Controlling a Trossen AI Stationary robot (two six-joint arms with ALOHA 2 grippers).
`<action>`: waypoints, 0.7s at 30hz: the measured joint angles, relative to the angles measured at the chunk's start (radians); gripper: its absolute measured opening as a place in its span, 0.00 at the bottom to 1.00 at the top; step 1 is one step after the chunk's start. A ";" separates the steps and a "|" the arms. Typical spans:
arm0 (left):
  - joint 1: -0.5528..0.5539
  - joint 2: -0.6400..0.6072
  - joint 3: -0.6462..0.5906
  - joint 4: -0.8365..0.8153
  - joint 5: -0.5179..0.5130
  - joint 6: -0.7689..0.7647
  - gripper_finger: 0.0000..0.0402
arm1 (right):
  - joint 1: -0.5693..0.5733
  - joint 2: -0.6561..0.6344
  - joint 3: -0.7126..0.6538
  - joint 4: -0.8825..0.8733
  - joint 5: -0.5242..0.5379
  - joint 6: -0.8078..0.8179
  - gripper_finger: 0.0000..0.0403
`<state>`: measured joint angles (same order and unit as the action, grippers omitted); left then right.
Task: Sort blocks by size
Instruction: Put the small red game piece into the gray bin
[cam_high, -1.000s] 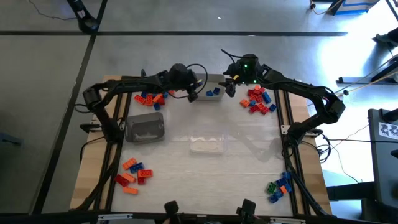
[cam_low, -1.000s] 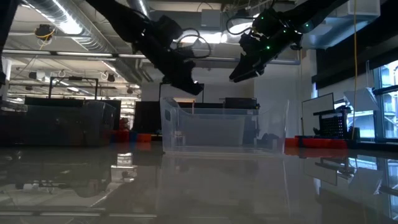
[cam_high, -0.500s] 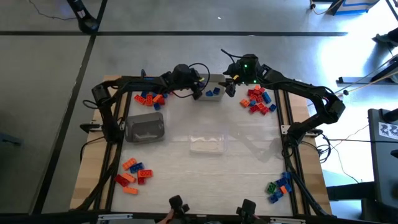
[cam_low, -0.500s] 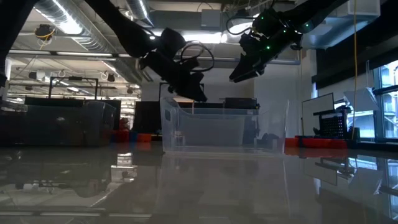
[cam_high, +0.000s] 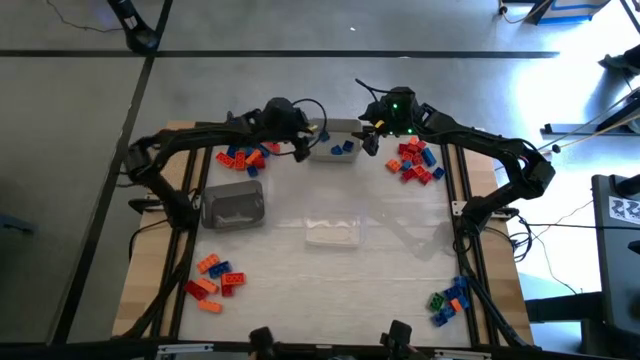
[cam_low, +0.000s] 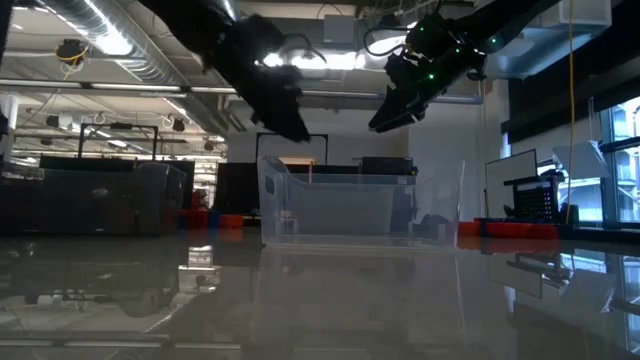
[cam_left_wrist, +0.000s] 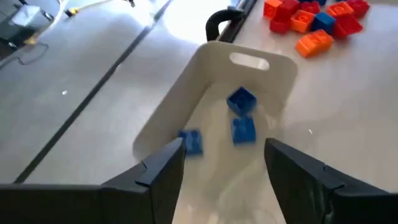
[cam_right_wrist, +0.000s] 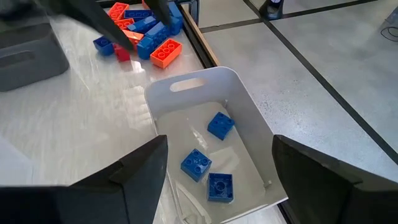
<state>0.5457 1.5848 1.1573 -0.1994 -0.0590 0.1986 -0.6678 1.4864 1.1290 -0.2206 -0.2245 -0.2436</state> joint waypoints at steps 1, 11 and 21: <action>0.000 -0.035 0.000 -0.050 -0.002 -0.005 0.51 | 0.000 0.000 0.000 0.000 0.000 0.000 0.71; 0.003 -0.227 0.000 -0.571 -0.024 -0.135 0.51 | 0.000 0.000 0.000 0.000 -0.001 0.000 0.71; 0.008 -0.230 -0.138 -0.659 -0.031 -0.343 0.51 | 0.000 0.000 0.000 0.000 -0.003 0.000 0.71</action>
<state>0.5540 1.3544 1.0192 -0.8586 -0.0899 -0.1442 -0.6678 1.4864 1.1290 -0.2207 -0.2272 -0.2436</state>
